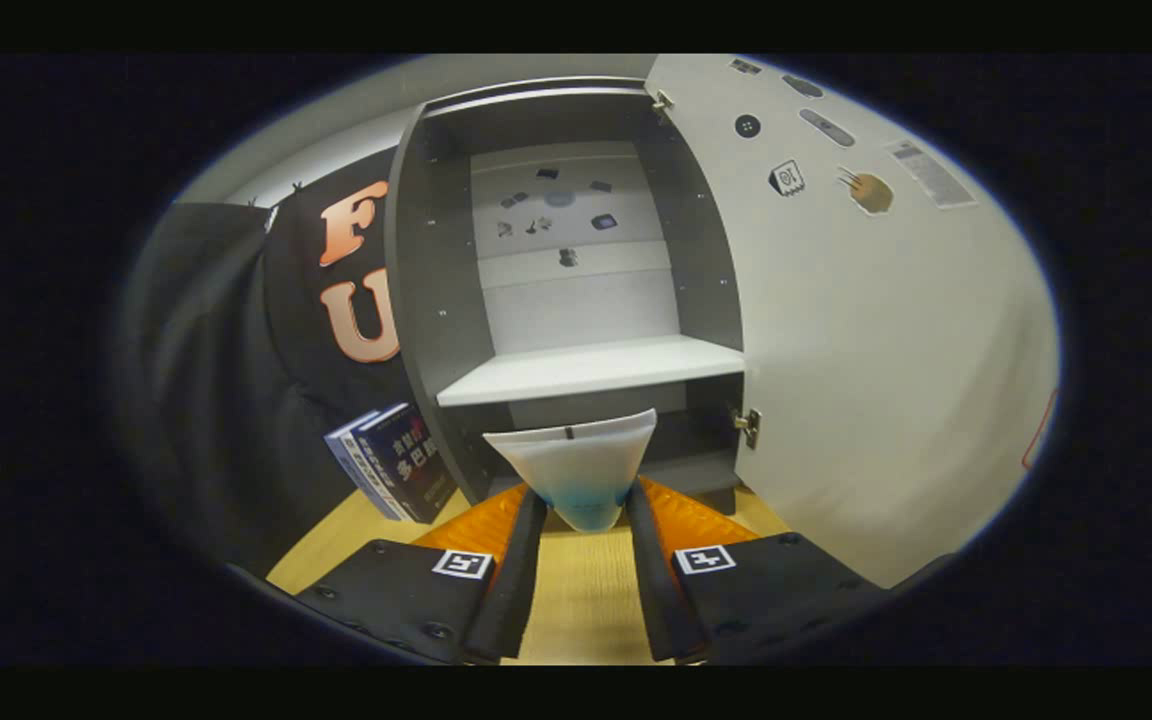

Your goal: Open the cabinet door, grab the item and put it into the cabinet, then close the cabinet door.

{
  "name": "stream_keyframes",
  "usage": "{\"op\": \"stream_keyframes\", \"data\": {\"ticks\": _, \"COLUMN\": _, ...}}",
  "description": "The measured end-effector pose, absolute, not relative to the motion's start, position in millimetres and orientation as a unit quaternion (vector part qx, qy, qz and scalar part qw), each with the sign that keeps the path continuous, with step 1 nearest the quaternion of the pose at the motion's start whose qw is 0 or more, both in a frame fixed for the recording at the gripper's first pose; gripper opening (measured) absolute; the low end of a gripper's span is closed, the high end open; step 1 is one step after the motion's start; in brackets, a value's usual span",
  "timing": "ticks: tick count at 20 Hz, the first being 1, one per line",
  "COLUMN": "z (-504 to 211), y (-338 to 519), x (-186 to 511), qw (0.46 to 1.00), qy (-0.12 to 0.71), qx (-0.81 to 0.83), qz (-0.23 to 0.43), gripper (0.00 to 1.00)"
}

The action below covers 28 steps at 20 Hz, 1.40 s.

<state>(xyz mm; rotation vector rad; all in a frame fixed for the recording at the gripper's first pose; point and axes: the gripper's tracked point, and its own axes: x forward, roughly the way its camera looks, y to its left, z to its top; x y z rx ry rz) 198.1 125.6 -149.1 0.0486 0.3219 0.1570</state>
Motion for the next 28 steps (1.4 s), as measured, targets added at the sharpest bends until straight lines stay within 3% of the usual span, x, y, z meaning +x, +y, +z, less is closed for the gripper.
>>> {"op": "stream_keyframes", "data": {"ticks": 7, "z": -72.4, "y": 137.2, "x": 311.1, "qw": 0.987, "qy": 0.142, "qx": 0.017, "qz": 0.069, "gripper": 0.53}}
{"op": "stream_keyframes", "data": {"ticks": 15, "z": -102.9, "y": 138.5, "x": 418.7, "qw": 0.967, "qy": 0.254, "qx": -0.013, "qz": 0.035, "gripper": 0.53}}
{"op": "stream_keyframes", "data": {"ticks": 19, "z": -126.0, "y": 145.2, "x": 430.6, "qw": 0.952, "qy": 0.304, "qx": -0.022, "qz": 0.039, "gripper": 0.53}}
{"op": "stream_keyframes", "data": {"ticks": 28, "z": -136.2, "y": 152.7, "x": 447.5, "qw": 0.952, "qy": 0.301, "qx": -0.049, "qz": 0.035, "gripper": 0.56}}
